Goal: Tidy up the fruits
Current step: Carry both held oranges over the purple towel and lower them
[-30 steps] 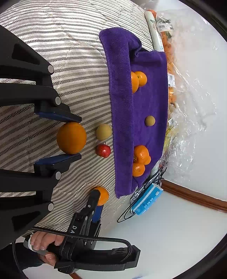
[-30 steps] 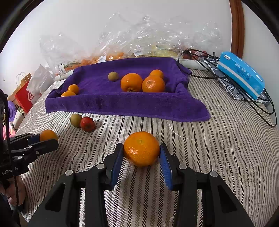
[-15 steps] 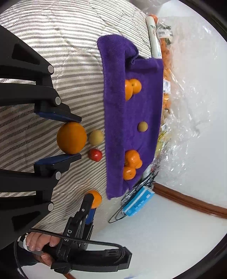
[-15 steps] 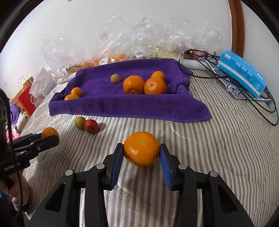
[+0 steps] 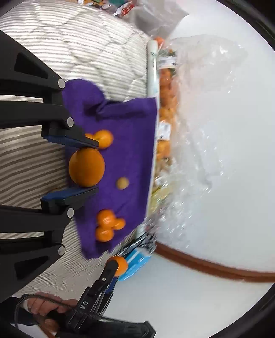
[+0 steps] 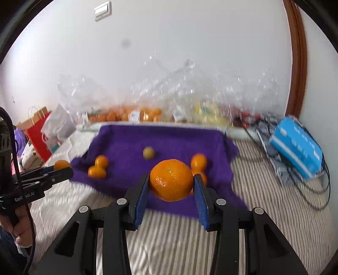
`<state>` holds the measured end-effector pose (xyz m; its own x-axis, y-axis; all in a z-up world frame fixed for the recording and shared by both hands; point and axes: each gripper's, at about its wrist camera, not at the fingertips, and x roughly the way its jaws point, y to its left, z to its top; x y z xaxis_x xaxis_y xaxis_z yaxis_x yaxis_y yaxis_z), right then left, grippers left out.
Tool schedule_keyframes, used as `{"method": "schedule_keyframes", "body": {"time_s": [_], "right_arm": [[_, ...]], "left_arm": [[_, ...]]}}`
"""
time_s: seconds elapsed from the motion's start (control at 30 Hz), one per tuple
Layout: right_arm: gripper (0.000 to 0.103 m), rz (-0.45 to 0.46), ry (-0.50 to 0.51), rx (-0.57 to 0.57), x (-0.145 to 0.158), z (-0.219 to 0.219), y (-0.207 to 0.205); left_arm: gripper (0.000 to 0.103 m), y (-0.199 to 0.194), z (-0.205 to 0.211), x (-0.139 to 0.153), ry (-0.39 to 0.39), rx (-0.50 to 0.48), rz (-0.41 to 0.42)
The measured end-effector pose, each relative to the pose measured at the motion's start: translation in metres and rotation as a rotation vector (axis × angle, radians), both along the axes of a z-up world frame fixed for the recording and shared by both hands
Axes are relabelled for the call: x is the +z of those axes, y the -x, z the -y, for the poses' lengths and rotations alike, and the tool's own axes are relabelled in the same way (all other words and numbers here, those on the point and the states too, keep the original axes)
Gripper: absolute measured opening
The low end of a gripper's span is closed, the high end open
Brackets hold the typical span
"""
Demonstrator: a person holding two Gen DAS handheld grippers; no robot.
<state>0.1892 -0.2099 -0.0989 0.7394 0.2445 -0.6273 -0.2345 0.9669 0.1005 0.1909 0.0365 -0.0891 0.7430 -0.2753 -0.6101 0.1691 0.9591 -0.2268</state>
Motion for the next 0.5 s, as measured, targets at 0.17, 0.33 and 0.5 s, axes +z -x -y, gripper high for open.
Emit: {"method": "schedule_keyframes", "body": {"time_s": [0.17, 0.33, 0.5], "right_arm": [[0.041, 0.016, -0.055, -0.012, 0.015, -0.003, -0.035], [0.041, 0.015, -0.060, -0.006, 0.013, -0.013, -0.066], [0.041, -0.025, -0.072, -0.004, -0.017, -0.013, -0.083]], "left_arm": [[0.033, -0.035, -0.003, 0.002, 0.019, 0.086, 0.005], [0.033, -0.063, 0.005, -0.002, 0.001, 0.111, 0.006], [0.033, -0.069, 0.007, -0.026, 0.004, 0.104, 0.006]]}}
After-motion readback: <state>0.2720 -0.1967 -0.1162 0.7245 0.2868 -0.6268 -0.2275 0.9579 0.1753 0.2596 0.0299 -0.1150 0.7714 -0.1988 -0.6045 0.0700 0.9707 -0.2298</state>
